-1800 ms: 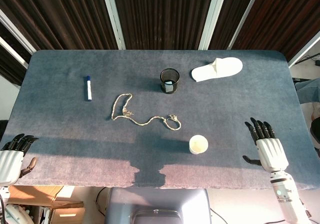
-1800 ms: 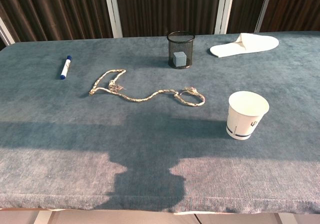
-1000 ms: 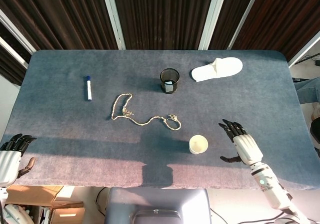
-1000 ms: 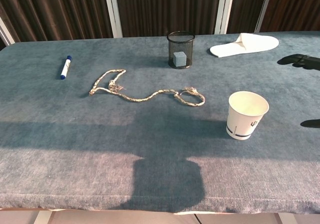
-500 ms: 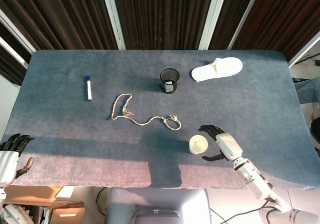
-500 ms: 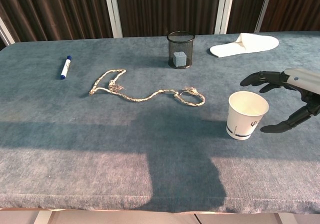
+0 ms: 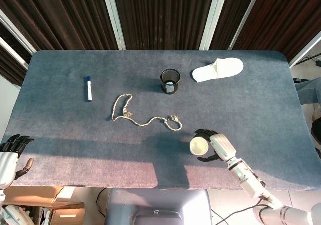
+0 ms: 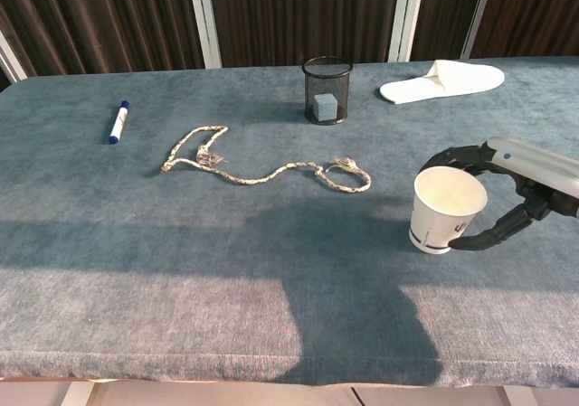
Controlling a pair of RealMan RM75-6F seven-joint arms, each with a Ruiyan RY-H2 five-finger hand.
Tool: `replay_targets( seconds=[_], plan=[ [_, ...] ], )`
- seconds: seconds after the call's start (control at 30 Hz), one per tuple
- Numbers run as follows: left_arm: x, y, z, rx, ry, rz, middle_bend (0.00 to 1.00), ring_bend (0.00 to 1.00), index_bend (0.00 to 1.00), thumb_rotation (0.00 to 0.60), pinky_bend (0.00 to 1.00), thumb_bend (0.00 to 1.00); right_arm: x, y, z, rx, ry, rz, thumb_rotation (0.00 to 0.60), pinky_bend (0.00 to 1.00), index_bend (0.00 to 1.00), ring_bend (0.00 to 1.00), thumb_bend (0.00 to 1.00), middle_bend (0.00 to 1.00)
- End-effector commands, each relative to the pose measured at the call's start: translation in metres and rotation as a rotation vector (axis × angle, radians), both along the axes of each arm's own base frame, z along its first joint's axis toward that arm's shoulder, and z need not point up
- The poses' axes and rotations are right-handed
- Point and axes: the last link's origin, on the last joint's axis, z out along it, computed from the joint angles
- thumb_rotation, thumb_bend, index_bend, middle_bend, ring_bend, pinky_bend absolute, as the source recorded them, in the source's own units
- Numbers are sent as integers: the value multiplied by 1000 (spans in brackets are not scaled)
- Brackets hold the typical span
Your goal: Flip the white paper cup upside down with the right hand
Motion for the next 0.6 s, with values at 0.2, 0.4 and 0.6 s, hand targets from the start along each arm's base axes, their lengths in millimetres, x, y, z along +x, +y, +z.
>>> replay_targets(
  seconds=[0.2,0.4,0.6],
  plan=[
    [0,-1,1,2,-2,-1,228,162,283,600,341,340,1,-1,-2,-77,3,33,600,549,659,458,427,496],
    [0,-1,1,2,-2,0,230,166,285,600,341,340,1,-3,8,-179,54,90,600,563,669,467,440,505],
    [0,-1,0,-2,1,1,230,165,284,600,341,340,10,1,30,-335,416,253,600,558,637,453,441,505]
  ],
)
